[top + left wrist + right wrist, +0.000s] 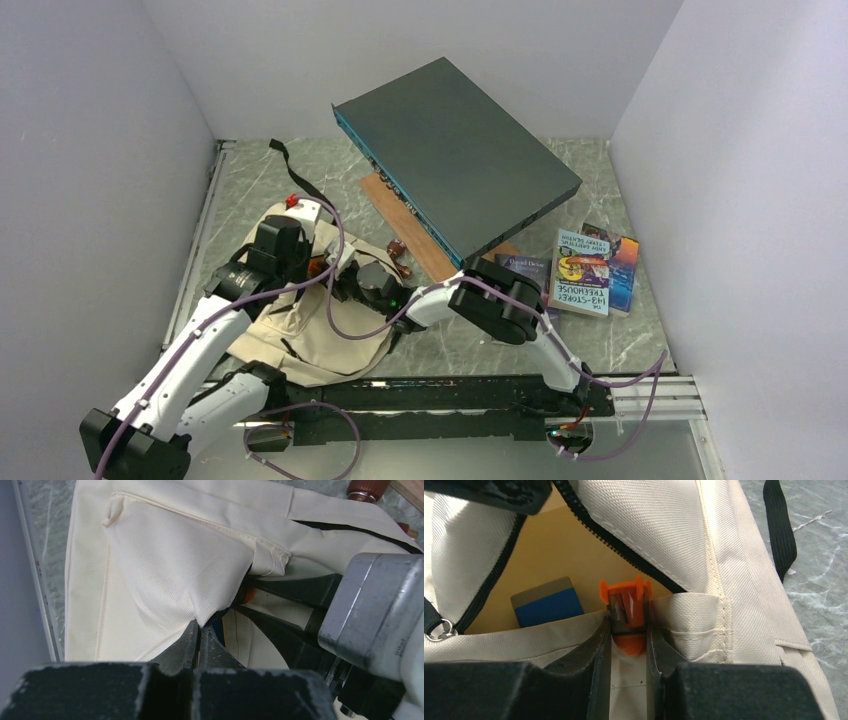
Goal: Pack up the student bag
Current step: Place the personal item in the student bag.
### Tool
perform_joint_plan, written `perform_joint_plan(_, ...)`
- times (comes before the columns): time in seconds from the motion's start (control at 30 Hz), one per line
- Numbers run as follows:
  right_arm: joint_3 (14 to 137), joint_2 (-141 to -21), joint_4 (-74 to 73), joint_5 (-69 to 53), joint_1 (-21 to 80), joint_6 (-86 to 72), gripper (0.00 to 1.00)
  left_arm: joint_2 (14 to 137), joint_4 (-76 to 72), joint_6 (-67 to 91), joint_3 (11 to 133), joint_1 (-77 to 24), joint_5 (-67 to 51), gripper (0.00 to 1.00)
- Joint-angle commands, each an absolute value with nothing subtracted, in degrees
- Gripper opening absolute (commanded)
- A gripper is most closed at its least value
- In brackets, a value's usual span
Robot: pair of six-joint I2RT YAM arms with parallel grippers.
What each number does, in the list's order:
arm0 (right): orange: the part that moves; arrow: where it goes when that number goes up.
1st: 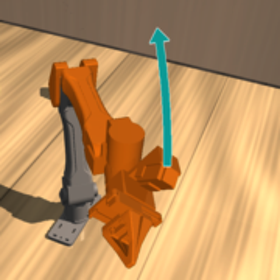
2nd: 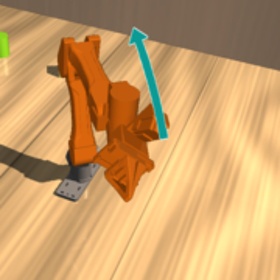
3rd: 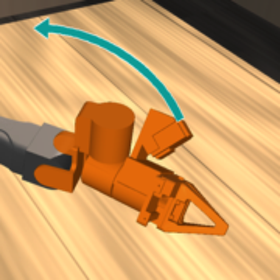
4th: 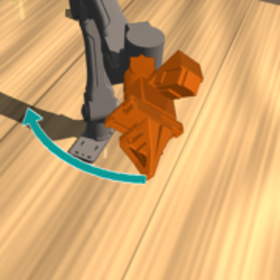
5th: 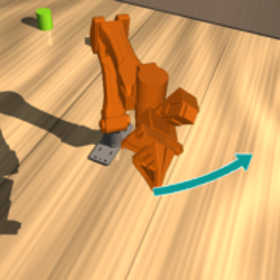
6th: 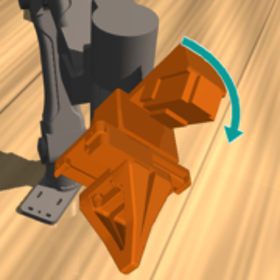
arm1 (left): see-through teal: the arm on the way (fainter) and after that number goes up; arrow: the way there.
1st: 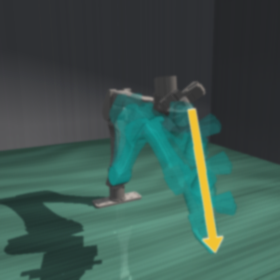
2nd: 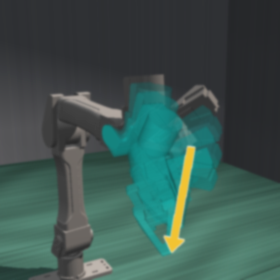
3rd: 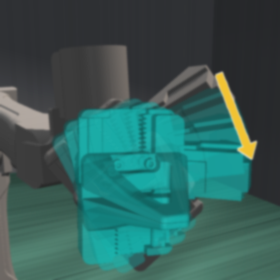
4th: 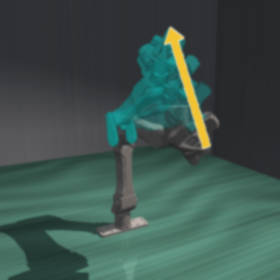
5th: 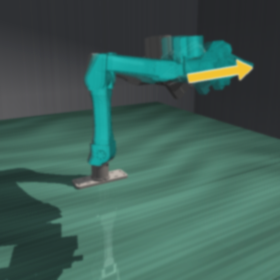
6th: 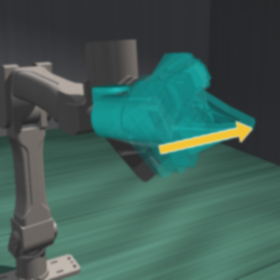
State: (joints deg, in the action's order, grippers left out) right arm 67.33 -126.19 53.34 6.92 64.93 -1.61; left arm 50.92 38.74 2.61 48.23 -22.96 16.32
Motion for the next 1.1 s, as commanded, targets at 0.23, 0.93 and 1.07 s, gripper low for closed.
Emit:
perform_joint_plan(0.23,72.39,-124.69,51.95,9.09,64.29,-1.59,0.18,48.44,34.62,2.07,49.48,-21.80,11.05,0.00)
perform_joint_plan(0.93,65.09,-117.68,46.11,13.17,63.74,-6.13,0.67,48.16,34.93,2.24,49.57,-21.80,11.28,0.00)
perform_joint_plan(1.07,57.81,-111.10,42.69,14.15,65.35,-7.60,0.69,48.48,34.66,2.25,49.24,-21.79,11.42,0.00)
